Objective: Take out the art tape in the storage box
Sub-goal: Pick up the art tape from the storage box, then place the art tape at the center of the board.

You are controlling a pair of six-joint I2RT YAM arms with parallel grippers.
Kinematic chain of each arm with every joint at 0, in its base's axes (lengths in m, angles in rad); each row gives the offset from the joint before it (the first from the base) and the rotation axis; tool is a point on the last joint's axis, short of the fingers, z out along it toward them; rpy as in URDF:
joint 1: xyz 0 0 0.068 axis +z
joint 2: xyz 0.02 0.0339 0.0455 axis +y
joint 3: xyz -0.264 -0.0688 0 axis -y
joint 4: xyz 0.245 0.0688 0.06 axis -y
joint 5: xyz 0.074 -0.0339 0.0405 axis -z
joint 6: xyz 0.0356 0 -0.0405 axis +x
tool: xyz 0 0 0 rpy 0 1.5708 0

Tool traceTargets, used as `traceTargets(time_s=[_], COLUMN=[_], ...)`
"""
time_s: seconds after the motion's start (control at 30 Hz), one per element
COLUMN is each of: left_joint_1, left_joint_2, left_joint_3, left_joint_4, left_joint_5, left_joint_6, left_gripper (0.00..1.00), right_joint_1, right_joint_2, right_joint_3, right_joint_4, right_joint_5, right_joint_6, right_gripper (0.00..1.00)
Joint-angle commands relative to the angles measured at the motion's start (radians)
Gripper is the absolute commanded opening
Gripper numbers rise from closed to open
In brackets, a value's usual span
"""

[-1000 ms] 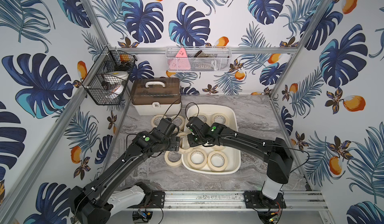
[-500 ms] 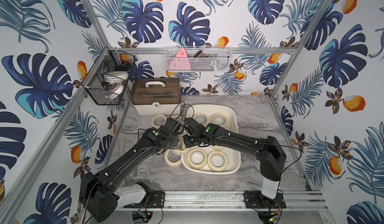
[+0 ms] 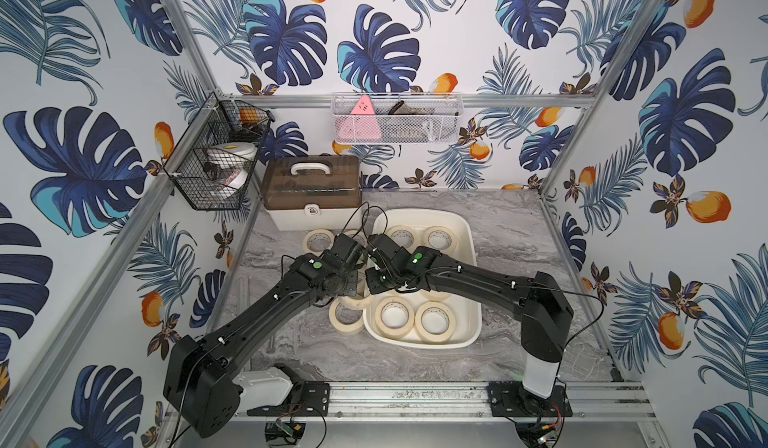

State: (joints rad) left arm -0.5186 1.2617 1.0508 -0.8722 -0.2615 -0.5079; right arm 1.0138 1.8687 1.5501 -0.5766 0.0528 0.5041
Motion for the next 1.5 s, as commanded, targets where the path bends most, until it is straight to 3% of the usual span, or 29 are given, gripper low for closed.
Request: traceTargets(time_s=[0.0, 0.27, 0.43, 0.57, 0.83, 1.1, 1.3, 1.47], left_joint_1=[0.000, 0.020, 0.077, 0.108, 0.131, 0.247, 0.352, 0.379], left_joint_2=[-0.016, -0.076, -0.094, -0.110, -0.290, -0.255, -0.197, -0.133], left_joint_3=[0.002, -0.023, -0.045, -0.037, -0.173, -0.293, -0.394, -0.424], left_joint_4=[0.024, -0.013, -0.071, -0.205, -0.192, -0.137, -0.003, 0.067], left_joint_5=[-0.048, -0.104, -0.128, -0.240, -0.364, -0.296, -0.166, -0.098], left_joint_6=[-0.077, -0.180, -0.279, -0.452, -0.627, -0.681, -0.627, -0.597], left_gripper=[0.00, 0.00, 0.00, 0.00, 0.00, 0.00, 0.00, 0.00], right_joint_1=[0.003, 0.003, 0.002, -0.003, -0.032, -0.080, -0.131, -0.159], right_joint_2=[-0.025, -0.095, -0.149, -0.197, -0.235, -0.264, -0.304, -0.341], right_joint_3=[-0.008, -0.019, -0.035, -0.068, -0.126, -0.220, -0.278, -0.307], right_joint_4=[0.037, 0.021, -0.003, -0.006, -0.041, -0.050, -0.057, -0.058], right_joint_5=[-0.015, -0.020, -0.003, 0.034, 0.086, 0.102, 0.094, 0.093], right_joint_6=[-0.012, -0.062, -0.070, -0.073, -0.067, -0.061, -0.060, -0.061], right_gripper=[0.40, 0.59, 0.61, 0.63, 0.64, 0.64, 0.64, 0.64])
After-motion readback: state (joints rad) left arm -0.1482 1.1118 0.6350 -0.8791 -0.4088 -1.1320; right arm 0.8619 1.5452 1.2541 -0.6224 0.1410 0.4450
